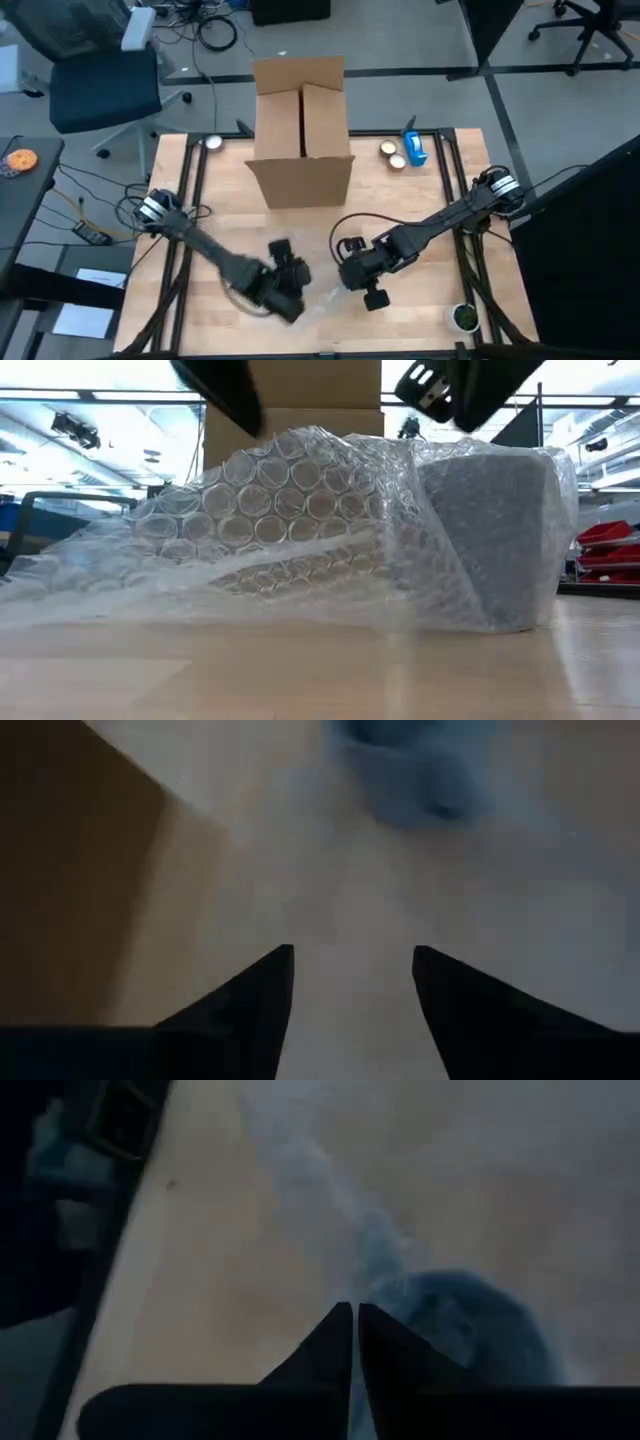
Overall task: Wrap mug
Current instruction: Wrap the blue mug with bubble wrap
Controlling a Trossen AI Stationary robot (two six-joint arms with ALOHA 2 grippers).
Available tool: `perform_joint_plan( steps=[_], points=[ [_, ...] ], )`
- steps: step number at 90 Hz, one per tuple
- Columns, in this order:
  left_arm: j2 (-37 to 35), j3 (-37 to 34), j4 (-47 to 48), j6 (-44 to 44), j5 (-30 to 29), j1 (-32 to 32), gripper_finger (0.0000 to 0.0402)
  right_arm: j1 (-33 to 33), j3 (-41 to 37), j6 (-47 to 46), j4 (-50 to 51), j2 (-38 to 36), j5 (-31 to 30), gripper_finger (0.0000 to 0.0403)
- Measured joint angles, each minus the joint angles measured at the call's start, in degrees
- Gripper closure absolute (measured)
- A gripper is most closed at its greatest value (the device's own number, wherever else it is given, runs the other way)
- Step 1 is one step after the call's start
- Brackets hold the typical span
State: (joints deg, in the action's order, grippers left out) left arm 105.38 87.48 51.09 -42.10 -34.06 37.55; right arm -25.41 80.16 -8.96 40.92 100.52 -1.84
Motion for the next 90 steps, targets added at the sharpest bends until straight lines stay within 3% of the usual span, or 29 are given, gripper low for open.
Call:
perform_joint_plan(
  steps=[17, 27, 45, 60, 73, 90],
  points=[
    [2.33, 0.00, -1.21, -17.24, 5.07, 11.10, 0.0209, 0.93, -0.04, 0.31, -0.31, 2.40, 0.07, 0.0403],
    [4.72, -0.07, -3.73, -28.08, 5.16, 17.27, 0.0209, 1.52, -0.07, 1.72, 0.61, 4.66, 0.08, 0.0403],
    [8.60, -0.08, -9.25, -38.06, 5.67, 23.37, 0.0209, 2.34, -0.09, 3.80, 3.16, 8.30, 0.08, 0.0403],
    [10.41, 0.02, -6.80, -37.57, 0.76, 22.42, 0.0209, 3.80, 0.19, 4.34, 3.89, 10.68, 1.32, 0.0403],
    [12.57, 0.02, -5.91, -31.96, 1.48, 19.90, 0.0209, 4.39, 0.06, 3.40, 4.01, 10.40, 2.30, 0.0403],
    [14.61, 0.04, -4.54, -22.26, 2.27, 16.30, 0.0208, 4.17, -0.24, 3.20, 4.56, 8.19, -1.00, 0.0403]
  ],
)
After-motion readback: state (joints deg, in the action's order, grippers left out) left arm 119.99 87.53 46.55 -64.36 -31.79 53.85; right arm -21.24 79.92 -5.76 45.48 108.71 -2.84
